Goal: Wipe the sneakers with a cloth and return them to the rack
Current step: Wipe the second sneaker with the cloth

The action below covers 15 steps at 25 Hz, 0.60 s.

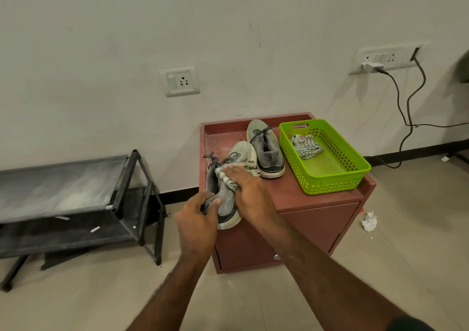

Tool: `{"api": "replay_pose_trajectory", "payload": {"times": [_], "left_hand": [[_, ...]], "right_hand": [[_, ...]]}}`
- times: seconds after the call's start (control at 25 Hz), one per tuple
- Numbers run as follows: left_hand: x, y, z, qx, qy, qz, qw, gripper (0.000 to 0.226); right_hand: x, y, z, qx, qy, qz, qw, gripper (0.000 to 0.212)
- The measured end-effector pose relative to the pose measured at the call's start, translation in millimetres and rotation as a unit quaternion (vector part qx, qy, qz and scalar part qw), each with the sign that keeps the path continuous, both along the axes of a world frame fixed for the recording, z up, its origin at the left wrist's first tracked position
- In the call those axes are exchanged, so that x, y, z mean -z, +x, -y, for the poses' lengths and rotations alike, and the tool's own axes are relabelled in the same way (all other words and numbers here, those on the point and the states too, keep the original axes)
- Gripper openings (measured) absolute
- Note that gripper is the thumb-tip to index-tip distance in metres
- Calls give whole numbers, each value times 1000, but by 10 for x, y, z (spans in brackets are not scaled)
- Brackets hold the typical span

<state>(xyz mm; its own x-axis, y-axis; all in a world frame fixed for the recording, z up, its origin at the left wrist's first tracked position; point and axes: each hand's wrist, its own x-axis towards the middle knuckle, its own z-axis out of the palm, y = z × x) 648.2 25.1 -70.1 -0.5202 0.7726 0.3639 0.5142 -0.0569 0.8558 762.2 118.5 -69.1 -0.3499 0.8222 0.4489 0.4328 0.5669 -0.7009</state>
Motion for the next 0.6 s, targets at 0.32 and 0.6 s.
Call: {"api": "replay_pose_trajectory", "payload": {"times": [0.32, 0.6], "left_hand": [[30, -67, 19, 10, -19, 34, 999, 13], [-60, -249, -62, 40, -35, 63, 997, 15]], "right_hand": [[-11, 742, 122, -213, -264, -17, 941, 35], [80, 408, -184, 70, 26, -55, 996, 57]]}}
